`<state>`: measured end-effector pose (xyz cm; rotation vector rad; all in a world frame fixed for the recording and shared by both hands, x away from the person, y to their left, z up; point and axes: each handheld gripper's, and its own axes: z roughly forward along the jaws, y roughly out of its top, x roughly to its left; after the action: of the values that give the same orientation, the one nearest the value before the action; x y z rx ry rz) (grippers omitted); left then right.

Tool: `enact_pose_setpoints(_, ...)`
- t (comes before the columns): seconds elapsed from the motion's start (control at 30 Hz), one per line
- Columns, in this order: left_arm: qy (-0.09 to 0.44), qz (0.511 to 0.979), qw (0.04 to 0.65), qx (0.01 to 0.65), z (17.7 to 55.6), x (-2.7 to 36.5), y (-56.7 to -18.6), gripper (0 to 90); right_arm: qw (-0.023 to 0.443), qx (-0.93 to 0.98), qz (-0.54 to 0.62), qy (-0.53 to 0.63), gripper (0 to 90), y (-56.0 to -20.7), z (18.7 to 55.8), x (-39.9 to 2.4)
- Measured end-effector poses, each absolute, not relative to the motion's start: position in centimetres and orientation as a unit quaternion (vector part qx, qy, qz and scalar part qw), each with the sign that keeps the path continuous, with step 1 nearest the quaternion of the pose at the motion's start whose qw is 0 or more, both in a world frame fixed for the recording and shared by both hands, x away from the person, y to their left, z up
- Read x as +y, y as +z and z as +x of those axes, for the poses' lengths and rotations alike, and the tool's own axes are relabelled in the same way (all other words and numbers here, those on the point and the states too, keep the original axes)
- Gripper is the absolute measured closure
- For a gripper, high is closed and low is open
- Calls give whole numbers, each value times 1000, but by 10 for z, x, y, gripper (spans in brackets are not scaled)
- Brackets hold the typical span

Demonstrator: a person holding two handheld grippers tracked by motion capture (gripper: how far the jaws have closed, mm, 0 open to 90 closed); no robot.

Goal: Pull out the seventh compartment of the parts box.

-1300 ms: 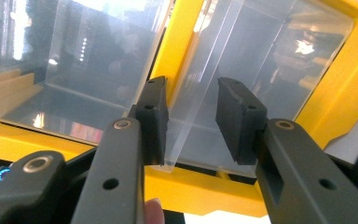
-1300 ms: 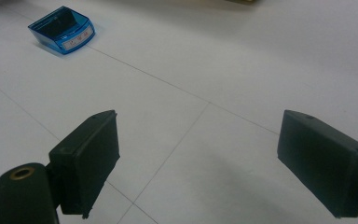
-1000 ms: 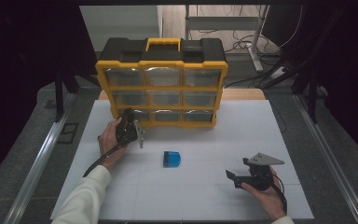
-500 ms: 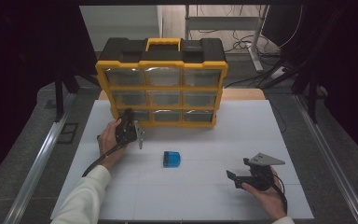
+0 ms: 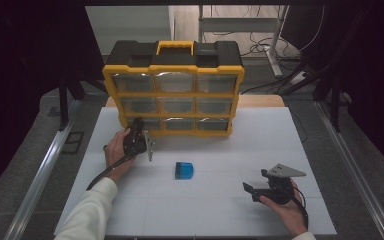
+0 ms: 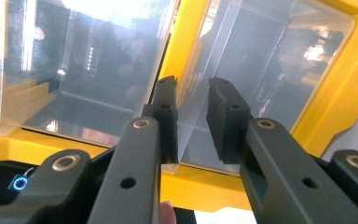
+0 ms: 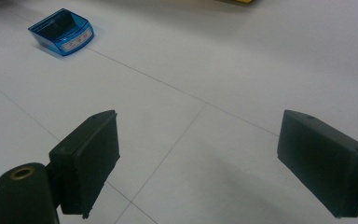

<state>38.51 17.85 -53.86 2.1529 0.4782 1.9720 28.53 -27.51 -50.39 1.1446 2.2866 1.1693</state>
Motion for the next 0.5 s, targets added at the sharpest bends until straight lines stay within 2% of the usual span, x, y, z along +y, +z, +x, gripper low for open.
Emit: enact_pose_setpoints(0.5,660,729,91,157,381,179,-537,745,165,802,402,411,130,-504,285,-276)
